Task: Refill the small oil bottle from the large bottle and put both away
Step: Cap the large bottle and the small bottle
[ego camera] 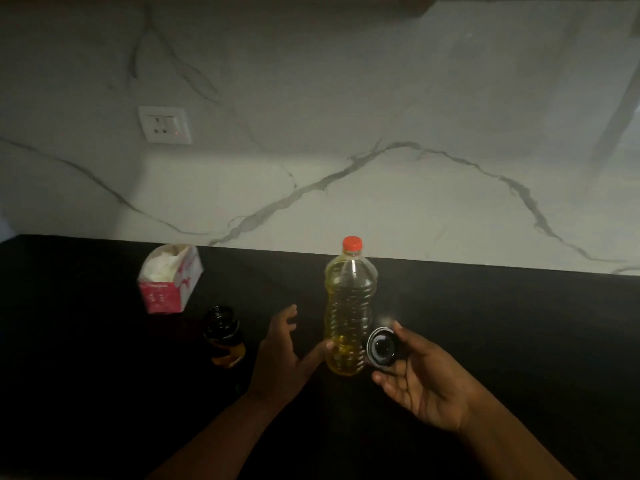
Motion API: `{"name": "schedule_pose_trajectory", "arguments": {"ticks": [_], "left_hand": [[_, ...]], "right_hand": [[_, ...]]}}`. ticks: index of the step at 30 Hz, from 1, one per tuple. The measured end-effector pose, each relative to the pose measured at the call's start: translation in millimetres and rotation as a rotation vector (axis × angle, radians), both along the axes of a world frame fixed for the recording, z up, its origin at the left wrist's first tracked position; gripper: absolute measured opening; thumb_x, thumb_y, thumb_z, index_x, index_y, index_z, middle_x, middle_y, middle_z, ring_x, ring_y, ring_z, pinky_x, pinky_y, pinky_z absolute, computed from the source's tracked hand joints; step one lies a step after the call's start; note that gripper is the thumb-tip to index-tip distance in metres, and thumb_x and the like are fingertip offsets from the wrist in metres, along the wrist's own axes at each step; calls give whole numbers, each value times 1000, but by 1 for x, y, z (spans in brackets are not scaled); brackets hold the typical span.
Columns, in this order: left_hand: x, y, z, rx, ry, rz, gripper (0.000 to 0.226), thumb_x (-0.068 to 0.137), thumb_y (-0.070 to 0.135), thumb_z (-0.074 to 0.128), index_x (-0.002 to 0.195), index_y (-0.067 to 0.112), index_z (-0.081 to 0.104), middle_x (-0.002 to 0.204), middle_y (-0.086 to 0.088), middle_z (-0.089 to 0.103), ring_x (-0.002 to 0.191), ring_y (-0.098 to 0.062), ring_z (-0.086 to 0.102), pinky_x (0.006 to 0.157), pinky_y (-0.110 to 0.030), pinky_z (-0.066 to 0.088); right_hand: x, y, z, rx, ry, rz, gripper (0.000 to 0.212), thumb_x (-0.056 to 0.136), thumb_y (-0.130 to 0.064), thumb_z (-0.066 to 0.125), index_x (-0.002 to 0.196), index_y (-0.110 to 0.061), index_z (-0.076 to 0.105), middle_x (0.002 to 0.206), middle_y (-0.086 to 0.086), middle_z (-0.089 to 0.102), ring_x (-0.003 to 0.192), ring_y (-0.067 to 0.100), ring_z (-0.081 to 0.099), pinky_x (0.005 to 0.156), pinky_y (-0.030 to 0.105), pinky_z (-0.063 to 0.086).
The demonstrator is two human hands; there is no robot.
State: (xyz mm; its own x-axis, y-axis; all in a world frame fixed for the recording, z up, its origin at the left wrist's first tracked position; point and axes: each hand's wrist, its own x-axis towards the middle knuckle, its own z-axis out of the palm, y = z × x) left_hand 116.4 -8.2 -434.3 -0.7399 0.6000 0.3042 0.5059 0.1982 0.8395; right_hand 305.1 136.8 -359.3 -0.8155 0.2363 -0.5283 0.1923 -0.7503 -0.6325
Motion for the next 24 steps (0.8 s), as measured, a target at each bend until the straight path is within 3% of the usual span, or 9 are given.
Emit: {"name": "schedule_pose_trajectory", "arguments": {"ticks": [3,6,9,11,13,17,19,21,24], "left_hand": [[-16,-33,-4,126,165,92,44,80,62,63,116,40,51,116,24,49,104,-3,58,78,-18,49],[-35,-64,2,220,192,210,21,84,54,63,102,53,52,108,27,51,93,-1,60,74,-16,51],[-62,-90,1,274,228,293,43,83,28,78,100,54,49,104,25,53,92,6,60,73,-7,47],[-79,-100,-1,218,198,324,54,78,17,83,105,48,47,105,23,50,97,7,56,72,-9,46],[-94,-106,-2,114,83,311,63,73,28,87,123,34,48,116,18,49,106,-1,53,84,-16,43],[-122,-104,-6,-165,-92,170,113,61,48,90,152,19,29,147,-1,42,134,-19,43,107,-36,41],[-134,-101,-9,-223,-120,87,116,59,52,89,153,22,28,151,-1,42,138,-20,42,112,-44,40],[-145,-98,-11,-255,-117,20,106,57,58,86,147,28,38,143,4,50,133,-17,48,109,-44,44],[-157,-96,-16,-261,-87,-79,81,57,62,82,128,34,54,121,16,61,116,-7,58,102,-40,50]], "right_hand": [[-31,-34,17,-34,41,94,37,75,-33,71,95,-3,76,98,24,69,65,30,69,54,31,57],[-68,-68,31,-13,59,131,30,71,-29,75,97,-15,77,99,20,70,68,28,67,54,28,53],[-109,-95,35,5,49,117,35,75,-31,73,109,-23,72,103,19,69,73,27,67,54,27,54],[-134,-107,34,45,19,60,37,79,-31,71,116,-25,67,103,16,68,73,26,66,54,27,54],[-158,-116,30,118,-5,-4,37,82,-30,70,118,-26,64,100,11,68,71,23,65,57,28,54],[-194,-125,28,368,17,-54,22,84,-23,70,105,-18,67,88,4,72,70,17,63,62,26,52],[-209,-130,26,570,61,-84,6,85,-17,69,86,-22,73,75,-2,73,64,10,67,56,20,52],[-222,-131,20,843,63,-104,16,83,-15,72,76,-30,73,72,-6,70,64,2,67,54,13,50],[-240,-128,7,1279,-52,-19,27,79,-20,76,94,-38,63,88,-10,67,79,1,65,71,17,52]]}}
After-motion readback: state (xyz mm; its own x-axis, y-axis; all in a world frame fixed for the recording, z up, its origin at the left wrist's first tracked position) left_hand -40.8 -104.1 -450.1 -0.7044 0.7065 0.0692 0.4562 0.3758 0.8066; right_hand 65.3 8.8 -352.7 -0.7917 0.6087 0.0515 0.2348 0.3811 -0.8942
